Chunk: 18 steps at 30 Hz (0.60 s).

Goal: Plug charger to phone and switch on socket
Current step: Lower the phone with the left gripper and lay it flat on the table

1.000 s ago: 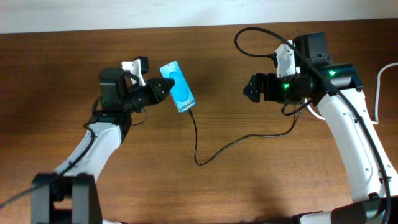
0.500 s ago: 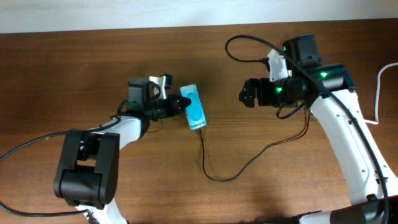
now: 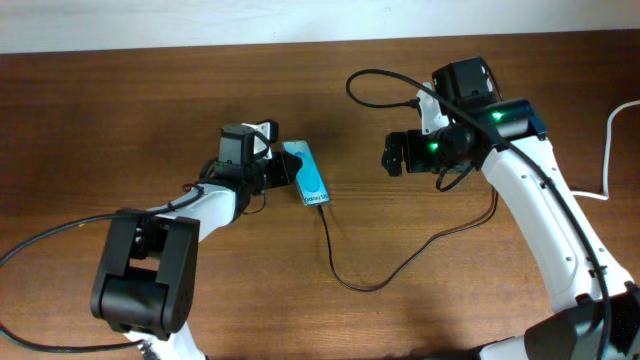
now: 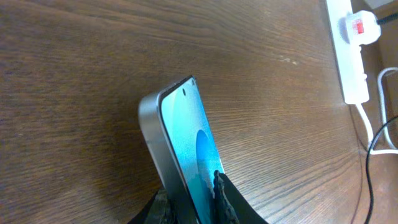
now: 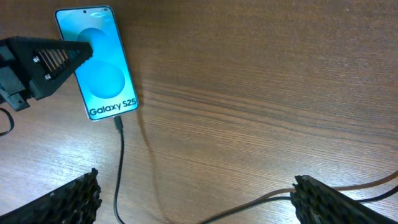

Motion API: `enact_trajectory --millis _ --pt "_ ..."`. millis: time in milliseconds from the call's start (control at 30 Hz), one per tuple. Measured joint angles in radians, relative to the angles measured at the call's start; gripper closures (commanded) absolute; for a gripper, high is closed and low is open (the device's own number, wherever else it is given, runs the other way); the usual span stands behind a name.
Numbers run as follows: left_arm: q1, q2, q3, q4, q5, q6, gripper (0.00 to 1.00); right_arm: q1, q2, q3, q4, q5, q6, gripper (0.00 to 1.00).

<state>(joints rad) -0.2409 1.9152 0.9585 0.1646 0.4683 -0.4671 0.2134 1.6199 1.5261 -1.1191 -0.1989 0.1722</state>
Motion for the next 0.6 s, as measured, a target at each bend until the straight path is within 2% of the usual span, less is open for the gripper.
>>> enact_trajectory --millis 200,300,467,533,600 --pt "-0.002 0.0 0.0 -0.026 -0.028 0.001 0.78 0.0 0.001 0.0 0.0 0.0 0.0 0.01" --pt "-0.003 0.034 0.0 0.008 -0.031 0.003 0.78 0.0 0.001 0.0 0.0 0.0 0.0 0.02" --pt "-0.003 0.066 0.008 0.033 -0.032 0.003 0.72 0.0 0.001 0.0 0.0 0.0 0.0 0.02" --pt "-0.003 0.071 0.008 0.035 -0.031 0.003 0.66 0.0 0.001 0.0 0.0 0.0 -0.001 0.02" --pt "-0.003 0.073 0.008 0.032 -0.031 0.005 0.55 0.0 0.001 0.0 0.0 0.0 0.0 0.02"
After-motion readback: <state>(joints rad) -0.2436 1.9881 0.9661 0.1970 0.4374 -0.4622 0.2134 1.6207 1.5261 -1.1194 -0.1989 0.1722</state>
